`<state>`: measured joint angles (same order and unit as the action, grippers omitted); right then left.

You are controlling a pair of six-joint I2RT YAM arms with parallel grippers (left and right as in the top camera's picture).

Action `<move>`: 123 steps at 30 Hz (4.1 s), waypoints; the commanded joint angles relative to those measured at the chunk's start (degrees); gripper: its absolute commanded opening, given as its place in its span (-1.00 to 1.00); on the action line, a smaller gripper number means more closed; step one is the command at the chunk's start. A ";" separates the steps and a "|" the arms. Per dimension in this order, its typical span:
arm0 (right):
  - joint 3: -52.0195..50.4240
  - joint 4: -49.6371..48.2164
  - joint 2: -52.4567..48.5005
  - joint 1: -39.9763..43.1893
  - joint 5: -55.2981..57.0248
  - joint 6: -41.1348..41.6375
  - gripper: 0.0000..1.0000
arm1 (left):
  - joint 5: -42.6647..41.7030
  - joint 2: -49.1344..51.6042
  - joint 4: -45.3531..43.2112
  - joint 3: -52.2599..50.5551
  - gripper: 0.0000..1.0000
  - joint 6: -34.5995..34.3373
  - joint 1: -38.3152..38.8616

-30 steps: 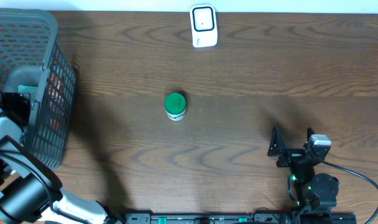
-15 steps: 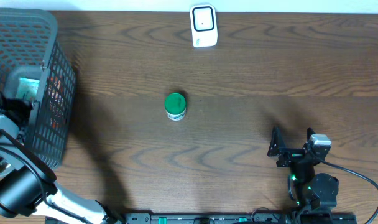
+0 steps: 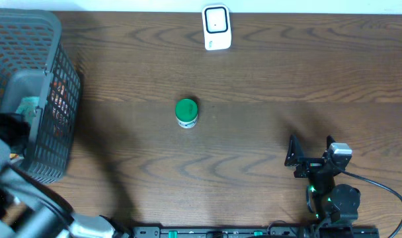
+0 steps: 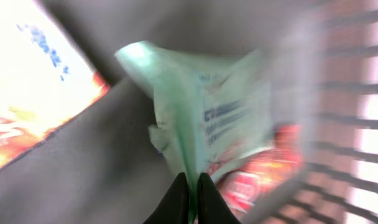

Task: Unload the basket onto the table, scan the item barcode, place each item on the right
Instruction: 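Grasp the mint-green wrapped snack in the basket with the left gripper, then carry the green snack toward the scanner and drop it beside the jar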

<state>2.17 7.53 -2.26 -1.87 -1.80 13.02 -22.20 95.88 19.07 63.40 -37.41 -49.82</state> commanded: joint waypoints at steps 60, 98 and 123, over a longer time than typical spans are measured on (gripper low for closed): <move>-0.33 -0.04 -0.22 -0.48 -0.22 0.20 0.98 | 17.03 3.08 12.28 -1.53 0.96 -13.27 -0.57; -0.33 -0.04 -0.24 -0.48 -0.22 0.20 0.98 | 7.91 -18.97 3.39 2.91 -0.86 -7.23 -3.15; -0.33 -0.04 -0.24 -0.48 -0.22 0.20 0.99 | -32.41 -14.88 -18.82 1.33 -0.85 17.90 71.84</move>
<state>2.13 7.53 -2.59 -1.87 -1.78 13.02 -60.27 75.50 -1.80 65.25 -30.94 14.85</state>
